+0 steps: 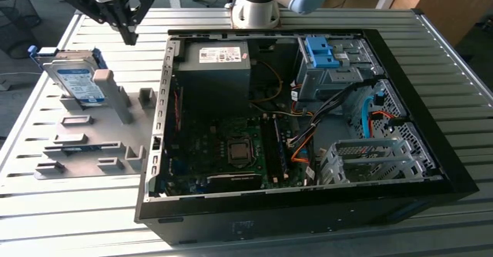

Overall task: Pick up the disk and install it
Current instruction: 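Reach for the disk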

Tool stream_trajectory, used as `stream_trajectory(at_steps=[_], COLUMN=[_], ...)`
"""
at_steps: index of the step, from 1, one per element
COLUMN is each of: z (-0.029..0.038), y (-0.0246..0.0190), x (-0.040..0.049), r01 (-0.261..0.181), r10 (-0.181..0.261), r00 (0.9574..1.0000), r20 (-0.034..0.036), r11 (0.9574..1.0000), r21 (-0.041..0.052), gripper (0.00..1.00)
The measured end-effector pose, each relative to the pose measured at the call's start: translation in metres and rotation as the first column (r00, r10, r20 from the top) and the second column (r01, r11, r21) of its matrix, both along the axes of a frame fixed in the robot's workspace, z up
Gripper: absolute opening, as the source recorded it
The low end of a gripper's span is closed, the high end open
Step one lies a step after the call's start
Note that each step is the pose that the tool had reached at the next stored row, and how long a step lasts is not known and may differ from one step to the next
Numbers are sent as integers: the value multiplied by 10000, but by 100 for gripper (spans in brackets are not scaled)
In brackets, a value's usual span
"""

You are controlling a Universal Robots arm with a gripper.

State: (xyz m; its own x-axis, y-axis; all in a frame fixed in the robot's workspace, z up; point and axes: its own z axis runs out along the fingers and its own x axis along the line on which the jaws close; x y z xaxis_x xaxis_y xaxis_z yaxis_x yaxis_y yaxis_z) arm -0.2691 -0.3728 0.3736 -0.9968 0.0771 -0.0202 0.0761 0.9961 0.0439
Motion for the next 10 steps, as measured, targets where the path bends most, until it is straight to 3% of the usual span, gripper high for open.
stream_trajectory(at_steps=[10], z=[-15], y=[14], x=[-90], r01=[0], r10=[0], r00=[10000], r20=[-31], r11=[10000], r21=[0], gripper=[11])
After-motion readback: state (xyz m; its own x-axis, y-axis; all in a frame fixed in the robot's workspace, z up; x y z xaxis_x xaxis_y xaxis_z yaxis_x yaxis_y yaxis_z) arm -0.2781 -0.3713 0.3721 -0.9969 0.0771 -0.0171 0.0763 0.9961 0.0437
